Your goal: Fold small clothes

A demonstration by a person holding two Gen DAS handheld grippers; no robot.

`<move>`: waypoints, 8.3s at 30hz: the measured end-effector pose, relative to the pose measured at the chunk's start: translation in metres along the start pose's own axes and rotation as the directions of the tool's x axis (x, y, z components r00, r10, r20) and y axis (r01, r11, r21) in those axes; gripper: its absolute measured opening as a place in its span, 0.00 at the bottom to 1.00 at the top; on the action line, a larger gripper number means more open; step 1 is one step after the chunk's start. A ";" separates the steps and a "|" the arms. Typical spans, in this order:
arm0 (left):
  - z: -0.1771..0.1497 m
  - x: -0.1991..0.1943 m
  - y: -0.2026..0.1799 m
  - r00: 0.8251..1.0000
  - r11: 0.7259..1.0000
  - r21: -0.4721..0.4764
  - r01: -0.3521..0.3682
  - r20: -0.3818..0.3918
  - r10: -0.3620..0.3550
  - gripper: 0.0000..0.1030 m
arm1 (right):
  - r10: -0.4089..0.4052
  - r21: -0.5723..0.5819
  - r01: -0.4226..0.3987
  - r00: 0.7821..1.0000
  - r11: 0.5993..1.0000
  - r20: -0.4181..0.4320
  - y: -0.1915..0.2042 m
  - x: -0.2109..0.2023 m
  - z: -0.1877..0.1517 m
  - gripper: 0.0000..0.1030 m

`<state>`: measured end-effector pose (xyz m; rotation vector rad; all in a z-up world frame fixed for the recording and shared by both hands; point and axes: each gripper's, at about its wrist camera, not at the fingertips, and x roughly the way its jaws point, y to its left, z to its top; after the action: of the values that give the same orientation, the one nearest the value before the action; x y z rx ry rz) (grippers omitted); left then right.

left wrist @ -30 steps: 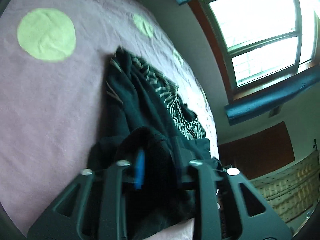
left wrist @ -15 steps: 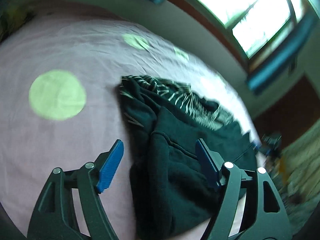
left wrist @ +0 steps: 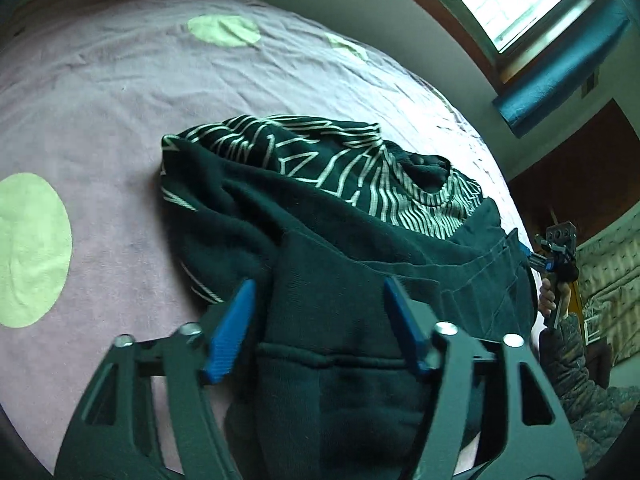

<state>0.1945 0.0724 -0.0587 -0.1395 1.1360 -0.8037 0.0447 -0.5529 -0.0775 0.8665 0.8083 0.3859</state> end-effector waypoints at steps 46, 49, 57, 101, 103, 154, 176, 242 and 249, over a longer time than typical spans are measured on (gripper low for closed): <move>-0.004 0.013 -0.031 0.960 0.946 0.164 -0.278 0.011 0.280 0.21 | -0.155 -0.183 0.144 0.987 0.972 -0.043 0.027 0.024 0.000 0.10; -0.002 0.004 -0.029 0.964 0.954 0.139 -0.266 0.037 0.263 0.08 | -0.169 -0.201 0.158 0.985 0.967 -0.038 0.030 0.024 -0.002 0.07; -0.003 -0.044 -0.050 0.944 0.957 0.099 -0.274 0.220 0.247 0.05 | -0.114 -0.250 0.138 0.988 0.959 0.108 0.072 -0.009 0.006 0.06; -0.092 -0.084 -0.004 0.933 0.901 -0.427 -0.079 0.287 0.218 0.62 | -0.260 0.267 0.233 0.963 0.935 0.068 -0.006 -0.025 -0.076 0.58; -0.105 -0.077 -0.010 0.938 0.894 -0.445 -0.042 0.290 0.189 0.64 | -0.258 0.310 0.224 0.964 0.924 0.071 -0.014 -0.023 -0.087 0.58; -0.127 -0.081 -0.022 0.878 0.896 -0.375 -0.239 0.311 0.364 0.90 | -0.114 -0.008 0.114 0.984 0.993 -0.135 0.177 0.192 -0.042 0.56; -0.109 -0.086 -0.013 0.896 0.916 -0.346 -0.202 0.312 0.316 0.91 | -0.145 0.038 0.156 0.967 0.987 -0.210 0.159 0.273 -0.011 0.72; 0.078 0.022 -0.270 0.888 0.879 0.133 -0.458 0.037 0.458 0.12 | 0.096 0.059 -0.092 0.993 0.994 -0.068 0.148 0.121 -0.166 0.77; 0.058 0.136 -0.349 0.735 0.702 0.255 -0.665 0.058 0.676 0.12 | 0.105 0.149 -0.106 0.994 0.983 0.019 0.112 0.069 -0.162 0.77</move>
<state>0.0943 -0.2815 0.0343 0.5033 0.9996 -0.2800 -0.0323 -0.3594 -0.0832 1.0542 0.7904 0.4167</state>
